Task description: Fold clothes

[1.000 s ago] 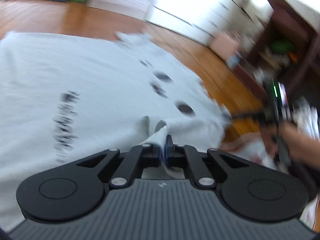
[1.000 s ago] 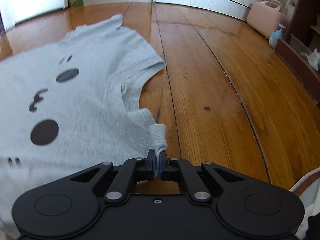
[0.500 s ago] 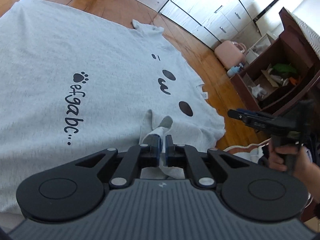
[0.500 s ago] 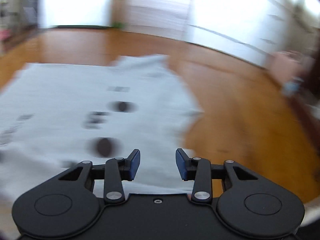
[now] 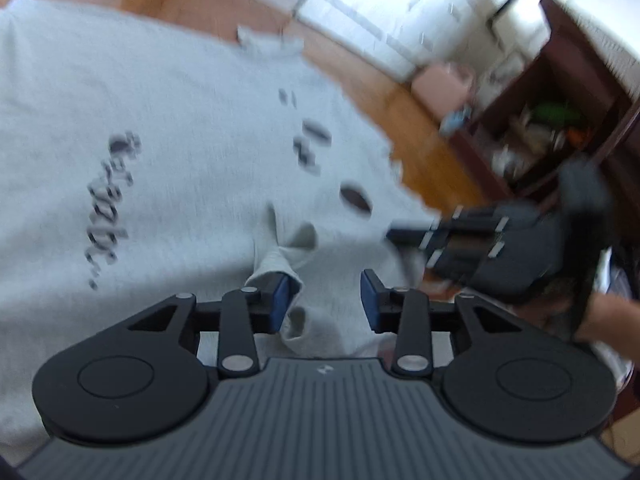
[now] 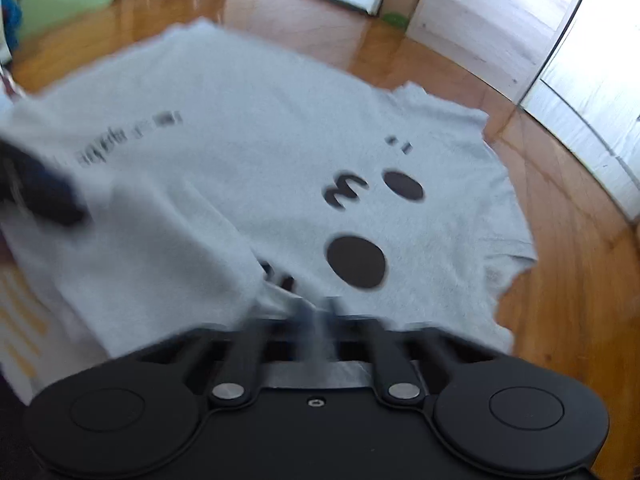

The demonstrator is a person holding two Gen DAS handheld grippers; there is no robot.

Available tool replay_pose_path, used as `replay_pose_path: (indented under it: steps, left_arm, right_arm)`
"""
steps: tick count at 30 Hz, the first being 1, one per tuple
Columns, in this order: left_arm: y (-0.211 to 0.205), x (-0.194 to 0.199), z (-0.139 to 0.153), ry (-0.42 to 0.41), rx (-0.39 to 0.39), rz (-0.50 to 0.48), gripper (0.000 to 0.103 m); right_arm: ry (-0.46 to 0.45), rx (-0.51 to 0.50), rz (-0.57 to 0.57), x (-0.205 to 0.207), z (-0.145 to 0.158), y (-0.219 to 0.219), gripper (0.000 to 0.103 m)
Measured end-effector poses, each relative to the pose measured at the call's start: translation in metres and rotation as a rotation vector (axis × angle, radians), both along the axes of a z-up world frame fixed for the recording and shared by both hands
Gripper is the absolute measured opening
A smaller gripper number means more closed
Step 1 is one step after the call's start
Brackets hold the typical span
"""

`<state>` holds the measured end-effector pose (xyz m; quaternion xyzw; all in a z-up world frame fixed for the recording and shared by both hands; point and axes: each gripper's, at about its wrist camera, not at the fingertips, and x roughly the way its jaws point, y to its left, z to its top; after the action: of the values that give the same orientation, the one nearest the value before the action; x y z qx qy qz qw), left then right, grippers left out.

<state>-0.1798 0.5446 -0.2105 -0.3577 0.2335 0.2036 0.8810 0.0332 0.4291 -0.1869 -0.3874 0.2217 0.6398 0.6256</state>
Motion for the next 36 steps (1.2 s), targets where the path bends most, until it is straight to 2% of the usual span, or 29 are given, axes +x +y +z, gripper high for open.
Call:
replay_pose_path:
  steps: [3, 4, 5, 8, 13, 17, 19, 20, 21, 22, 23, 24, 25, 26, 28, 30, 31, 32, 33, 34, 36]
  left_arm:
    - [-0.007, 0.008, -0.004, 0.049, 0.018, -0.031, 0.036]
    - [-0.009, 0.011, -0.005, 0.065, 0.023, -0.042, 0.032]
    - [-0.011, 0.013, -0.006, 0.081, 0.029, -0.052, 0.018]
    - [-0.01, 0.012, 0.007, 0.101, 0.065, 0.002, 0.001]
    - [0.002, 0.0, 0.006, 0.09, 0.0, 0.049, 0.0]
    - [0.011, -0.009, 0.005, 0.081, -0.053, 0.086, 0.0]
    - [0.012, -0.007, 0.001, 0.052, -0.098, 0.047, 0.002]
    - [0.011, -0.006, -0.001, 0.029, -0.12, 0.03, 0.003]
    - [0.011, -0.004, -0.003, 0.007, -0.143, 0.013, 0.003]
    - [0.009, -0.001, -0.003, -0.012, -0.145, -0.013, 0.003]
    - [0.006, 0.002, -0.002, -0.031, -0.146, -0.04, 0.008]
    - [0.004, 0.005, -0.002, -0.05, -0.147, -0.066, 0.01]
    - [0.002, 0.008, -0.001, -0.069, -0.148, -0.092, 0.019]
    - [-0.002, 0.012, -0.001, -0.071, -0.138, -0.113, 0.037]
    - [-0.01, 0.019, -0.003, -0.055, -0.115, -0.129, 0.056]
    - [-0.017, 0.027, -0.008, -0.025, -0.085, -0.135, 0.062]
    - [-0.019, 0.032, -0.011, -0.006, -0.068, -0.137, 0.062]
    - [-0.022, 0.037, -0.014, 0.013, -0.05, -0.14, 0.062]
    - [-0.023, 0.04, -0.017, 0.015, -0.039, -0.134, 0.062]
    - [-0.021, 0.041, -0.021, -0.01, -0.06, -0.125, 0.062]
    - [-0.015, 0.042, -0.029, -0.053, -0.136, -0.107, 0.066]
  right_arm:
    - [-0.013, 0.103, -0.098, 0.004, 0.016, -0.027, 0.0]
    - [-0.017, 0.133, -0.137, 0.006, 0.021, -0.037, 0.0]
    - [-0.021, 0.158, -0.178, 0.008, 0.026, -0.048, 0.0]
    - [-0.029, 0.168, -0.297, 0.021, 0.033, -0.088, 0.0]
    - [-0.041, -0.014, -0.362, 0.041, 0.002, -0.122, 0.0]
    - [-0.157, -0.146, -0.474, 0.046, -0.009, -0.122, 0.0]
    - [-0.08, -0.1, -0.526, 0.053, 0.007, -0.122, 0.0]
    - [0.01, -0.057, -0.533, 0.056, 0.017, -0.12, 0.003]
    - [0.101, -0.014, -0.538, 0.059, 0.027, -0.118, 0.006]
    - [0.193, 0.022, -0.539, 0.062, 0.036, -0.114, 0.017]
    - [0.287, 0.03, -0.521, 0.064, 0.04, -0.106, 0.035]
    - [0.368, 0.03, -0.495, 0.064, 0.041, -0.097, 0.043]
    - [0.423, 0.02, -0.466, 0.062, 0.039, -0.086, 0.059]
    - [0.451, -0.007, -0.439, 0.059, 0.034, -0.075, 0.071]
    - [0.421, -0.08, -0.409, 0.052, 0.018, -0.053, 0.079]
    - [0.324, -0.13, -0.407, 0.047, -0.001, -0.037, 0.075]
    - [0.311, -0.118, -0.396, 0.049, -0.004, -0.035, 0.042]
    - [0.34, -0.083, -0.377, 0.052, 0.0, -0.039, 0.001]
    - [0.37, -0.039, -0.358, 0.055, 0.005, -0.045, 0.003]
    - [0.403, 0.041, -0.329, 0.055, 0.016, -0.057, 0.003]
    - [0.44, 0.167, -0.28, 0.054, 0.031, -0.089, 0.002]
